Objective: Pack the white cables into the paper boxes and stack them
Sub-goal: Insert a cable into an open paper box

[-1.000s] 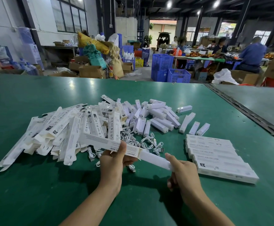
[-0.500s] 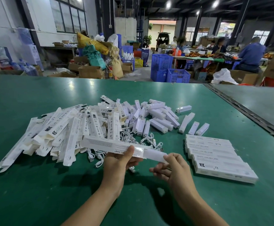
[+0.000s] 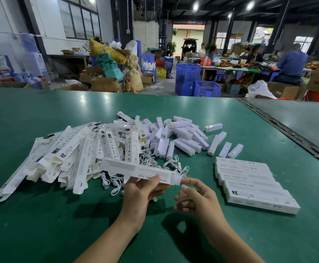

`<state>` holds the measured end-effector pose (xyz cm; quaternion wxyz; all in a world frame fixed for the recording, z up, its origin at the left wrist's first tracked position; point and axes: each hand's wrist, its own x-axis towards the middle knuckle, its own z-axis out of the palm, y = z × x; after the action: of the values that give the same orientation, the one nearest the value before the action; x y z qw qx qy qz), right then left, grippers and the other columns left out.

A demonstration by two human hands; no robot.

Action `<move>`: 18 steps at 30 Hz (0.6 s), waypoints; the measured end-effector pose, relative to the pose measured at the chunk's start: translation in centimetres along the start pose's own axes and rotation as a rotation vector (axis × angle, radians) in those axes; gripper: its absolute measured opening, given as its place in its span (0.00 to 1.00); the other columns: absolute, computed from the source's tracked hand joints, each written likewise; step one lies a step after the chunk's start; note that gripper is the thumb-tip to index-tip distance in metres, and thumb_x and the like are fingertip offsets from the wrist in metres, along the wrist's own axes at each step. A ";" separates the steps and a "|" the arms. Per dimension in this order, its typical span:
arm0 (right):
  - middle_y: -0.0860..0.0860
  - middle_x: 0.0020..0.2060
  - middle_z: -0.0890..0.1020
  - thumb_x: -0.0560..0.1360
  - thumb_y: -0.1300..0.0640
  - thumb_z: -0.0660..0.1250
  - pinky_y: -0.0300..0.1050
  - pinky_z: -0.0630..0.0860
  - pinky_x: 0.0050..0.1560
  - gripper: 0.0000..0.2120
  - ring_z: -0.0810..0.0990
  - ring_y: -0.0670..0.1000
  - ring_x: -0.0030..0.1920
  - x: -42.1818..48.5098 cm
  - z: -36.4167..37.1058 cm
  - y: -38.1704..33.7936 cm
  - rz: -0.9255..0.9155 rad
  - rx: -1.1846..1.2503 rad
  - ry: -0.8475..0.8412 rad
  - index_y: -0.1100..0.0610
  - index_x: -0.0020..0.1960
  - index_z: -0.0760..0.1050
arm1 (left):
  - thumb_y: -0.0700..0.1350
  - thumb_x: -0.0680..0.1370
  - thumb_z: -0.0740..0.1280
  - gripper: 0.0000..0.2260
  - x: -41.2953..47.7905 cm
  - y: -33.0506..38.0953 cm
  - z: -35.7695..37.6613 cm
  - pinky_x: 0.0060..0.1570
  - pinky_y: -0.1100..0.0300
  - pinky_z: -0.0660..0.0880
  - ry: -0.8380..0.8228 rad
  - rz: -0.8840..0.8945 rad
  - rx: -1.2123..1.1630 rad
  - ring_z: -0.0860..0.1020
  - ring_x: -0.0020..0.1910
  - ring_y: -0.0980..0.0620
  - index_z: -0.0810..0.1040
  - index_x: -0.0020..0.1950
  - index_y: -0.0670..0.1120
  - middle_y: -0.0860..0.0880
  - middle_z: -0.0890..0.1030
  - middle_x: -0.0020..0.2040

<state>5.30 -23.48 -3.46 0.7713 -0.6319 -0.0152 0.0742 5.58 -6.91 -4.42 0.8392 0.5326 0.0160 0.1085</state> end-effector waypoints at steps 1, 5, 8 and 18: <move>0.59 0.34 0.82 0.77 0.63 0.66 0.54 0.78 0.44 0.06 0.80 0.54 0.29 0.0 0.0 -0.1 0.004 0.009 -0.011 0.55 0.49 0.81 | 0.46 0.69 0.74 0.15 0.0 0.0 0.1 0.40 0.58 0.81 0.002 0.003 0.014 0.85 0.45 0.38 0.81 0.53 0.41 0.39 0.86 0.49; 0.59 0.34 0.81 0.76 0.61 0.68 0.49 0.78 0.39 0.07 0.81 0.56 0.30 -0.4 0.3 -0.5 0.026 0.059 -0.126 0.51 0.47 0.83 | 0.47 0.69 0.79 0.17 -0.3 0.0 0.3 0.40 0.57 0.81 -0.005 0.006 0.063 0.85 0.45 0.38 0.81 0.52 0.41 0.39 0.86 0.48; 0.59 0.32 0.80 0.69 0.60 0.69 0.47 0.76 0.33 0.09 0.79 0.58 0.29 -0.9 0.8 -1.1 0.046 0.072 -0.217 0.47 0.45 0.83 | 0.47 0.69 0.76 0.13 -0.5 -0.1 0.4 0.45 0.51 0.81 -0.038 0.014 0.117 0.85 0.47 0.38 0.83 0.50 0.42 0.39 0.86 0.48; 0.57 0.26 0.78 0.65 0.65 0.59 0.40 0.73 0.25 0.27 0.81 0.56 0.26 -1.3 0.4 -1.5 0.168 0.107 -0.557 0.45 0.59 0.78 | 0.52 0.68 0.78 0.15 -1.0 0.2 0.4 0.41 0.53 0.80 -0.118 -0.063 0.171 0.84 0.40 0.38 0.84 0.46 0.42 0.37 0.85 0.44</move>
<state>4.09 -23.57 -1.83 0.7608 -0.5447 -0.1701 0.3090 4.64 -7.39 -4.13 0.7931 0.6072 -0.0072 0.0487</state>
